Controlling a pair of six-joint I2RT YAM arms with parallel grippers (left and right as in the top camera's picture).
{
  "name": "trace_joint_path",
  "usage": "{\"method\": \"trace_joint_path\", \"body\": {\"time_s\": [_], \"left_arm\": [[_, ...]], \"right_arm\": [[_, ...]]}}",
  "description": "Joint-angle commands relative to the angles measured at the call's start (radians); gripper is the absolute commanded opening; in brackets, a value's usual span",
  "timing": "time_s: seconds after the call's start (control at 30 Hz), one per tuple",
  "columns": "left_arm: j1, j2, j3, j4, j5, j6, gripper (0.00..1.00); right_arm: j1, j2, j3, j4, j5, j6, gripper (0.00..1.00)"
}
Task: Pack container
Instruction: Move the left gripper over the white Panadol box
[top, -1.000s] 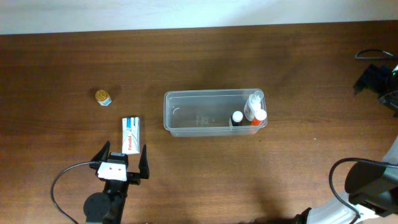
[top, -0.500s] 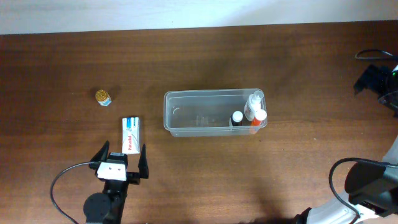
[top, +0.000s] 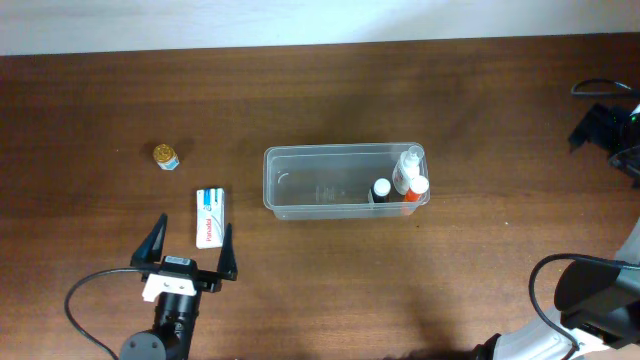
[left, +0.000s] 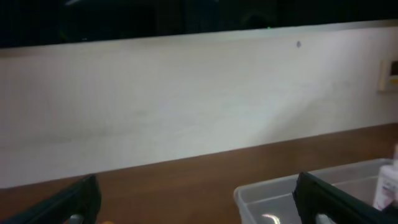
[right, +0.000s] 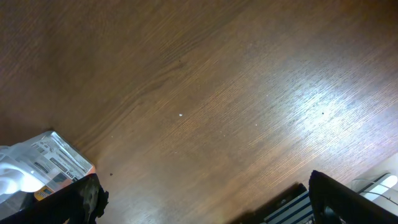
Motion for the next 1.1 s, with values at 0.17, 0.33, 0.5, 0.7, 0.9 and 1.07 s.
{"method": "trace_joint_path", "body": {"time_s": [0.17, 0.33, 0.5, 0.7, 0.9, 1.07], "left_arm": [[0.004, 0.261, 0.362, -0.296, 0.031, 0.119, 0.99], [0.004, 0.614, 0.688, -0.55, 0.033, 0.14, 0.99], [0.003, 0.867, 0.917, -0.698, 0.082, 0.139, 0.99], [0.006, 1.036, 1.03, -0.812, -0.01, 0.082, 0.99], [0.067, 1.268, 1.186, -1.044, -0.06, 0.026, 0.99], [0.075, 1.392, 1.202, -1.051, -0.047, 0.026, 0.99]], "right_arm": [[-0.002, -0.006, 0.018, -0.005, -0.006, 0.013, 0.98], [-0.002, -0.006, 0.018, -0.005, -0.006, 0.013, 0.99], [-0.002, -0.006, 0.018, -0.005, -0.006, 0.013, 0.98], [-0.002, -0.006, 0.018, -0.005, -0.006, 0.013, 0.98], [-0.002, -0.006, 0.018, -0.005, -0.005, 0.013, 0.98], [-0.002, -0.006, 0.018, -0.005, -0.006, 0.013, 0.98]]}}
